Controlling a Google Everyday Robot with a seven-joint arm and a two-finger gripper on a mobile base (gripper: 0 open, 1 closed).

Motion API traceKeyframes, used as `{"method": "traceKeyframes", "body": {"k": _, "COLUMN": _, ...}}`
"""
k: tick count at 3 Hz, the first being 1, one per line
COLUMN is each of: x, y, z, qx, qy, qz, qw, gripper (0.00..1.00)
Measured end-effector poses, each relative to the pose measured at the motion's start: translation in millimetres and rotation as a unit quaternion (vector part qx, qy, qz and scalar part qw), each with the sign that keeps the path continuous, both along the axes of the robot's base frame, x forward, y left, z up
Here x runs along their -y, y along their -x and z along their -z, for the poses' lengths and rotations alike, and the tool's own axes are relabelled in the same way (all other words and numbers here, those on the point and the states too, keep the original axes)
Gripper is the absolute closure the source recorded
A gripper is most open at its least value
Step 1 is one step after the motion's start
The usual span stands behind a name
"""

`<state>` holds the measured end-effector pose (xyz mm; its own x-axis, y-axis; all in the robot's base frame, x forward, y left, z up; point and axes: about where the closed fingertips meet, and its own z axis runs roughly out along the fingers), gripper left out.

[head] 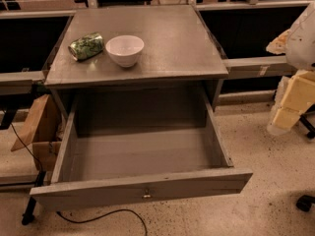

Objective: Close top drawer

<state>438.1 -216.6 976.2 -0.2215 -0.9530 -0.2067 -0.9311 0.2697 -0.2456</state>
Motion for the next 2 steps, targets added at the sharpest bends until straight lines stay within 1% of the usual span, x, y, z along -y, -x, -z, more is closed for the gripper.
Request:
{"method": "traceKeyframes", "body": {"k": 1, "x": 0.0, "y": 0.1, "z": 0.0, "qx": 0.0, "qy": 0.0, "qz": 0.0, "qw": 1.0, "gripper": 0.0}}
{"method": "traceKeyframes", "body": {"k": 2, "x": 1.1, "y": 5.8, "z": -1.2, "qx": 0.007, "qy": -0.006, "qz": 0.0, "qw": 1.0, "gripper": 0.0}}
